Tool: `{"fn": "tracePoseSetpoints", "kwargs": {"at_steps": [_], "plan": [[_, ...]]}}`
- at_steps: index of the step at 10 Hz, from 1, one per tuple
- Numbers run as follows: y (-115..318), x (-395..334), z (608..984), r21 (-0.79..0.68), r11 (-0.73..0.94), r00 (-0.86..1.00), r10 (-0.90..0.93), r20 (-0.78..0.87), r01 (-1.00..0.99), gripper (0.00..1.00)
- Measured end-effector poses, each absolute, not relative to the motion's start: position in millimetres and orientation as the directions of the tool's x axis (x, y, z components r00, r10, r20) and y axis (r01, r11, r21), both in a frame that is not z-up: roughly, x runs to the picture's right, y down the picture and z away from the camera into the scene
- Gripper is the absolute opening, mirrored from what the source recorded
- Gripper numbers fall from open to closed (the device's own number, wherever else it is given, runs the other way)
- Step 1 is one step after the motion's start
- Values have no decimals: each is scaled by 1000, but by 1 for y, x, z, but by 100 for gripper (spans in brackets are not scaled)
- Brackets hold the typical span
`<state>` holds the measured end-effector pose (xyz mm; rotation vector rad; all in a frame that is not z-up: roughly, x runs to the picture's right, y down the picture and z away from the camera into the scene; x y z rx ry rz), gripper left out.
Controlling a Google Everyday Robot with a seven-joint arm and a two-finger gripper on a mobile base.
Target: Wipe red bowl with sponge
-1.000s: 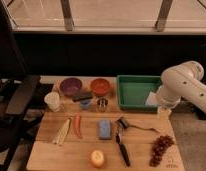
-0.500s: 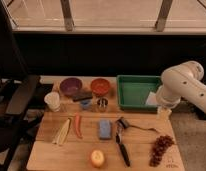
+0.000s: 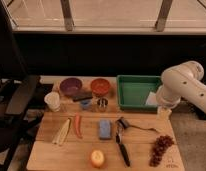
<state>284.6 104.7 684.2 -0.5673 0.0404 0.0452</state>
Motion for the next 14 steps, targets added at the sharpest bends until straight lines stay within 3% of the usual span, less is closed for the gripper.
{"fn": "tracePoseSetpoints", "kwargs": {"at_steps": [8, 14], "plan": [[102, 285, 684, -536, 844, 999, 20, -33, -35, 65], [112, 189, 684, -508, 807, 950, -211, 229, 302, 65]]}}
